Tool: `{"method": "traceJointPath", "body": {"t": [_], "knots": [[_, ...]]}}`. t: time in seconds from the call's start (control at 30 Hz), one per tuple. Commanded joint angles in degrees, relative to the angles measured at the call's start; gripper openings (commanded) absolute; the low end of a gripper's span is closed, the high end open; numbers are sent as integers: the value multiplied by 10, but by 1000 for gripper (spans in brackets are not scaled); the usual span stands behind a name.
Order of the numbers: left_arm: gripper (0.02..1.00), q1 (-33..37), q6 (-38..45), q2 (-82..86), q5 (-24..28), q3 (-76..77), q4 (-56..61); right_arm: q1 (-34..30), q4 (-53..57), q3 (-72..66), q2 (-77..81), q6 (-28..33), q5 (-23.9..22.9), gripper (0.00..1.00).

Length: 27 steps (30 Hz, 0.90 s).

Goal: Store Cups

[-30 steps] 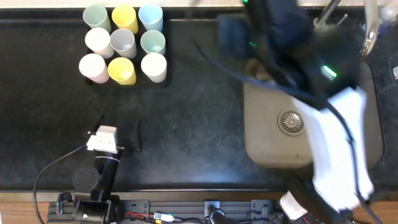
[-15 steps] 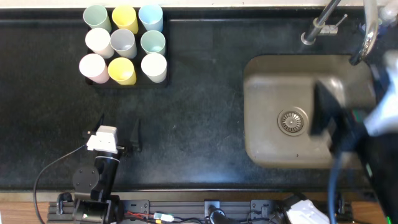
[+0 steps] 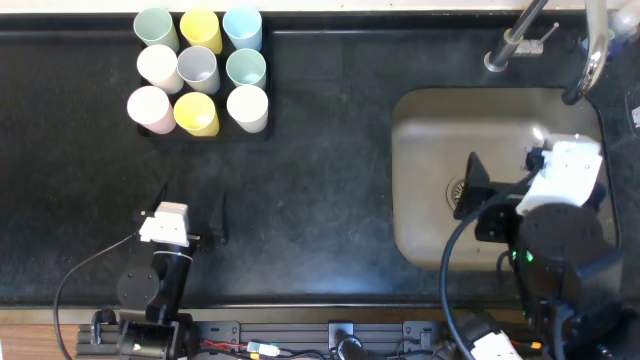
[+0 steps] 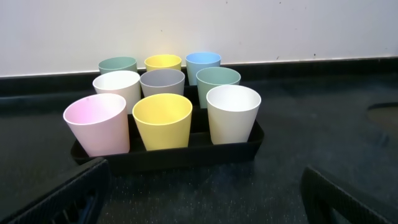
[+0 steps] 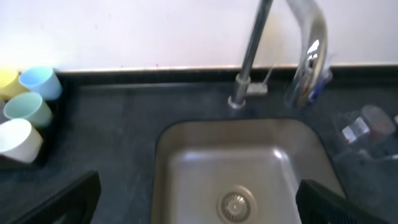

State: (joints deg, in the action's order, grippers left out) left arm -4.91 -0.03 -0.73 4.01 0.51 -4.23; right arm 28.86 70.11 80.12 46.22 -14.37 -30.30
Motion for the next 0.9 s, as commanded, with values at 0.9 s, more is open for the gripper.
{"method": "traceJointPath", "body": {"t": [0.9], "knots": [[1000,-3,-8,6,-1,-1,-2,-243,-335,-388,-143,52,229,993]]}}
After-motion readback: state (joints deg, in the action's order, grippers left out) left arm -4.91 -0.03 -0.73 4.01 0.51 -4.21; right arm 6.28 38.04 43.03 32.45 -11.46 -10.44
